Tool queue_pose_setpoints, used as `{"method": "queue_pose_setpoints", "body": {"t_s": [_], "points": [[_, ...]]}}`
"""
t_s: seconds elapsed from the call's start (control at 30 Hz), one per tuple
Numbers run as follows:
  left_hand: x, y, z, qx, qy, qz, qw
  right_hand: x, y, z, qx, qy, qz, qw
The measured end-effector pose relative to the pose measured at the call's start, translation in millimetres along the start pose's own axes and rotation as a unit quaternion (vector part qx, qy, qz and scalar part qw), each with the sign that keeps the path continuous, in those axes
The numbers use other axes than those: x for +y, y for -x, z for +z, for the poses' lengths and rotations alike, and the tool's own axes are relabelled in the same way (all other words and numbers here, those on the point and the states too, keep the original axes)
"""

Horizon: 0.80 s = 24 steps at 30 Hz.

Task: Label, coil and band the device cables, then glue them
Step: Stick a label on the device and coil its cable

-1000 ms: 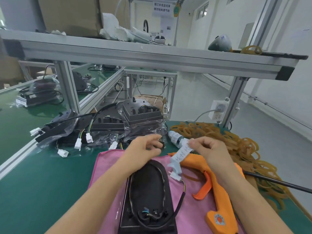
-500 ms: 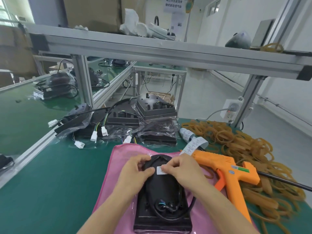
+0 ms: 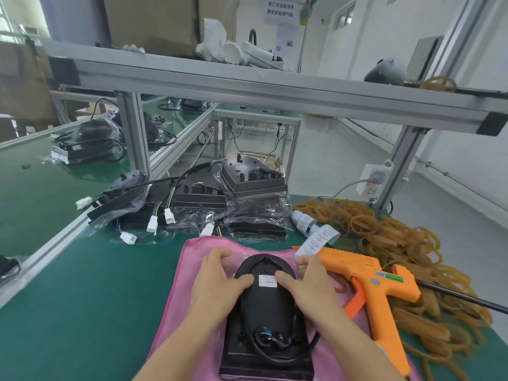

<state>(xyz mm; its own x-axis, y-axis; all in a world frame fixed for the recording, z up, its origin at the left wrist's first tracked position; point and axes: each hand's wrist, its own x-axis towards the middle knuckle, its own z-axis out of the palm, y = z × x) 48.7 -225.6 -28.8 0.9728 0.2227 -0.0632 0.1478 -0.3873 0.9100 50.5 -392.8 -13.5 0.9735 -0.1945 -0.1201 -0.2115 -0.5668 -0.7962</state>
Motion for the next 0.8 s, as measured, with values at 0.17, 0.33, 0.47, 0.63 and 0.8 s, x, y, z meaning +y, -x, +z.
{"method": "queue_pose_setpoints", "body": {"t_s": [0.17,0.33,0.47,0.63,0.8], "points": [[-4,9,-7,-0.111,-0.002,-0.008,0.994,0,3,-10,-0.064,0.076,0.012,0.995],[0,18,-9,-0.103,0.041,0.037,0.993,-5,9,-19,-0.074,0.036,-0.022,0.996],[-2,21,-12,-0.085,0.153,0.016,0.984,-6,14,-26,-0.069,-0.060,-0.045,0.995],[6,23,-14,-0.181,0.386,-0.088,0.900,-10,19,-28,-0.068,-0.159,-0.104,0.980],[13,21,-14,-0.218,0.410,-0.070,0.883,-6,16,-34,-0.050,-0.172,-0.032,0.983]]}}
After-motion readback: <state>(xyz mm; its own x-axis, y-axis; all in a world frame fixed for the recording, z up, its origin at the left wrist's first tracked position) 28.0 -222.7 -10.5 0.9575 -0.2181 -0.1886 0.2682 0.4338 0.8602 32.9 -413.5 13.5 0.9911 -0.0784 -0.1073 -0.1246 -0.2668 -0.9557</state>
